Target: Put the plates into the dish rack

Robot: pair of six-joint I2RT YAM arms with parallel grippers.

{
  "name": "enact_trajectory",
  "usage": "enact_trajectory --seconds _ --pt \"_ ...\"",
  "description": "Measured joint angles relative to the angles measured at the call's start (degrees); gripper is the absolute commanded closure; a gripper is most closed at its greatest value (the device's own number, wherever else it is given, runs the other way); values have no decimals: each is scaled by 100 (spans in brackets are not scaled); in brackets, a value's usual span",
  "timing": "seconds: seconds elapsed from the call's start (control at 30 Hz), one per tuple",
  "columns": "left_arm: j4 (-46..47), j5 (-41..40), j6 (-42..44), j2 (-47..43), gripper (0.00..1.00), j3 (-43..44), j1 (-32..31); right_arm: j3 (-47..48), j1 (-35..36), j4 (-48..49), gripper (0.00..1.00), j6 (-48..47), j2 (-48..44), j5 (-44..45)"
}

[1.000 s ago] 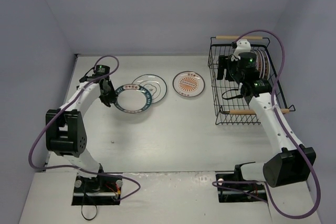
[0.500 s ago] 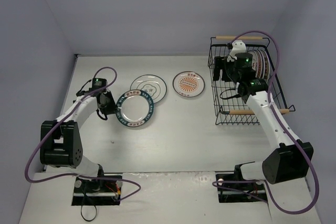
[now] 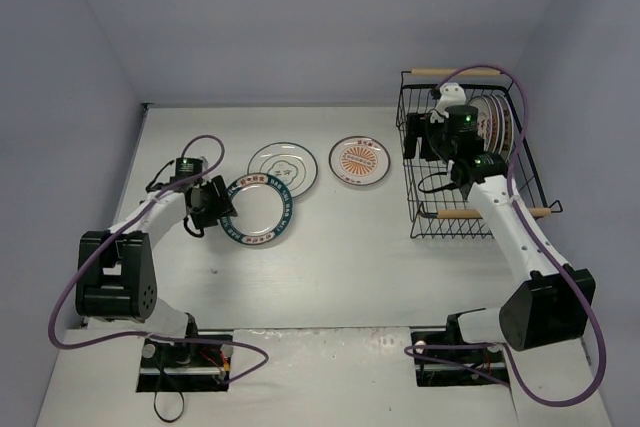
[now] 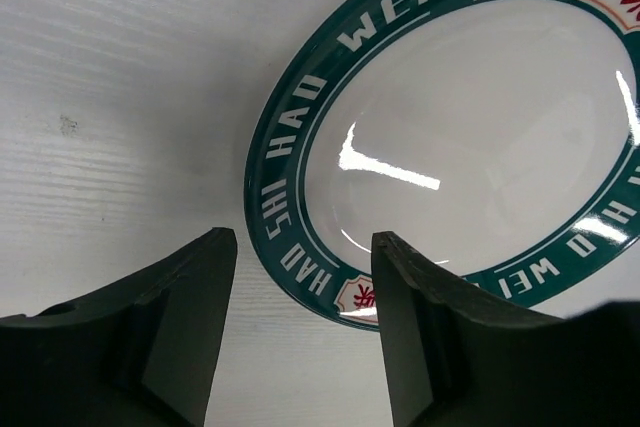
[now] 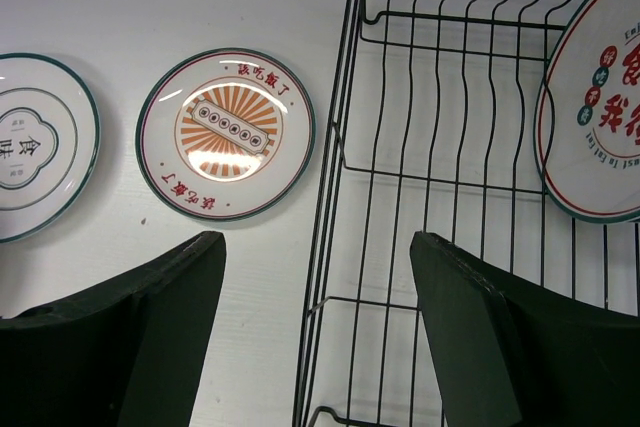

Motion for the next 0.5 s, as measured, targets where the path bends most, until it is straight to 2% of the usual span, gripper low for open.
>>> enact_trajectory --seconds 0.27,0.5 --pt "627 533 118 -254 41 -293 754 -216 7 11 24 15 -129 -286" --pt "1502 1263 321 232 41 -334 973 -271 33 17 24 4 -299 -684"
